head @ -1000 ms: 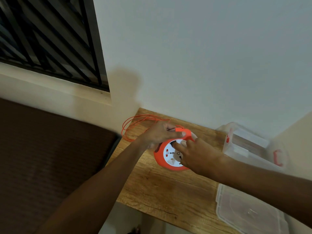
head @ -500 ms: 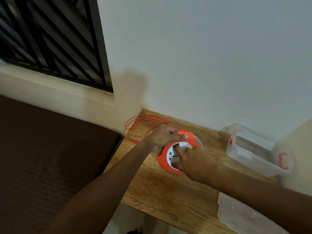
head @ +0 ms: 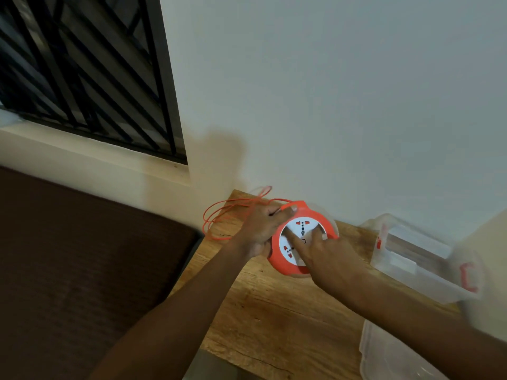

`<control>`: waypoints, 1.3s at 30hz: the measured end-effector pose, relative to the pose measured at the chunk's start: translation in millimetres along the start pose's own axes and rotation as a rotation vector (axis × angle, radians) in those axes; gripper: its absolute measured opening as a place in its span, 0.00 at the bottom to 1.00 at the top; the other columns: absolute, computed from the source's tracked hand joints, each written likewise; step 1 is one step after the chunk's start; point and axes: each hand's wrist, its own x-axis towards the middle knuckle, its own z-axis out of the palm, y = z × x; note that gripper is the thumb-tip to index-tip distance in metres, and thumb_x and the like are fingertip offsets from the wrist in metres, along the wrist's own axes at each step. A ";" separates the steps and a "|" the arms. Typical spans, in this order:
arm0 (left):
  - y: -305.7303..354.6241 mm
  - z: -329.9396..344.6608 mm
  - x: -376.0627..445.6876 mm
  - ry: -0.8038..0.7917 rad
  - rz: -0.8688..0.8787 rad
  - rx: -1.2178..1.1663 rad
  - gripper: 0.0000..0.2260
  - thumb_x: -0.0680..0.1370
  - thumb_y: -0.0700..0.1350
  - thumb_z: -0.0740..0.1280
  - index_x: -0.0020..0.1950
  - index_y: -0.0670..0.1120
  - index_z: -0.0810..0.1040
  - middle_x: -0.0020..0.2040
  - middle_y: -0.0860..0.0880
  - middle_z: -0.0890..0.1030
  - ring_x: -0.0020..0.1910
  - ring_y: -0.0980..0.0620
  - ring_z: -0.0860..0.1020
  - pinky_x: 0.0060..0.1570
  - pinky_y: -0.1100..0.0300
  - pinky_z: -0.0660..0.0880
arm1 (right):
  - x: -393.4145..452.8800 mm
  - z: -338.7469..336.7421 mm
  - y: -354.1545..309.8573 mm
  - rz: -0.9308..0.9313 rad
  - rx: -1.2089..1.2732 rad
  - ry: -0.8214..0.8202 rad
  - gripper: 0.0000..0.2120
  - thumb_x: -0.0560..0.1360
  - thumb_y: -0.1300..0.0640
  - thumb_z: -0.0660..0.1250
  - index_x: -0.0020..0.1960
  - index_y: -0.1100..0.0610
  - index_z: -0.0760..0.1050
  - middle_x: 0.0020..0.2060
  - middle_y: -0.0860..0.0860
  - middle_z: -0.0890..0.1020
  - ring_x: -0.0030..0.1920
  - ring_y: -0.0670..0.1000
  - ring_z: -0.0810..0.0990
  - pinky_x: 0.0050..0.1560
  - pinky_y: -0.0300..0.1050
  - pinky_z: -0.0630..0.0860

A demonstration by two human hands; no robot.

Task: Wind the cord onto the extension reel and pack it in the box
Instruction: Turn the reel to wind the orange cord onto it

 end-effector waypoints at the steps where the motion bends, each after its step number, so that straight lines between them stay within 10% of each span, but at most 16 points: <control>1: 0.2 2.0 -0.1 0.023 0.009 -0.017 0.09 0.81 0.48 0.73 0.48 0.42 0.84 0.38 0.54 0.88 0.35 0.55 0.87 0.31 0.61 0.81 | 1.7 0.5 -0.6 0.058 0.051 -0.003 0.42 0.78 0.53 0.64 0.77 0.47 0.34 0.64 0.67 0.73 0.48 0.61 0.82 0.43 0.51 0.80; 9: -11.2 14.9 2.8 0.186 0.016 -0.248 0.11 0.80 0.43 0.75 0.37 0.45 0.85 0.33 0.49 0.84 0.31 0.53 0.82 0.31 0.61 0.79 | 18.0 -8.4 -1.0 0.595 1.502 -0.142 0.42 0.74 0.57 0.69 0.79 0.44 0.48 0.71 0.53 0.67 0.47 0.53 0.83 0.34 0.44 0.81; 13: -14.8 9.3 1.6 0.156 -0.005 -0.153 0.13 0.80 0.46 0.75 0.50 0.35 0.86 0.39 0.43 0.84 0.34 0.49 0.83 0.32 0.58 0.81 | 11.3 0.3 -10.9 0.645 1.767 -0.128 0.42 0.73 0.60 0.69 0.78 0.41 0.50 0.67 0.51 0.68 0.46 0.53 0.83 0.29 0.39 0.77; 18: -9.7 3.9 -2.5 0.117 -0.057 -0.123 0.13 0.80 0.48 0.75 0.50 0.37 0.85 0.38 0.45 0.85 0.31 0.52 0.83 0.29 0.60 0.80 | -4.9 2.6 0.8 0.370 0.966 0.041 0.32 0.74 0.51 0.67 0.75 0.50 0.60 0.48 0.46 0.84 0.44 0.46 0.82 0.40 0.42 0.77; 23: -3.5 -0.5 -4.4 0.027 -0.014 0.004 0.14 0.81 0.47 0.74 0.53 0.36 0.85 0.44 0.42 0.87 0.36 0.48 0.86 0.33 0.58 0.82 | -17.3 -0.5 23.4 -0.024 0.256 0.147 0.18 0.73 0.58 0.70 0.62 0.49 0.78 0.70 0.53 0.72 0.57 0.57 0.80 0.40 0.50 0.82; 28: 0.9 2.8 -6.0 -0.033 -0.014 0.023 0.09 0.81 0.48 0.73 0.49 0.43 0.87 0.43 0.45 0.89 0.38 0.48 0.88 0.33 0.58 0.82 | -26.1 -0.4 26.0 -0.203 0.001 0.148 0.20 0.60 0.58 0.82 0.50 0.51 0.83 0.67 0.64 0.74 0.55 0.62 0.81 0.28 0.48 0.79; 39: -5.8 4.5 -3.7 -0.084 -0.074 0.144 0.15 0.80 0.51 0.74 0.55 0.39 0.86 0.46 0.43 0.89 0.39 0.48 0.88 0.34 0.58 0.83 | -26.9 16.4 30.6 -0.401 -0.097 0.080 0.23 0.69 0.58 0.78 0.62 0.56 0.79 0.74 0.58 0.65 0.61 0.66 0.73 0.48 0.61 0.81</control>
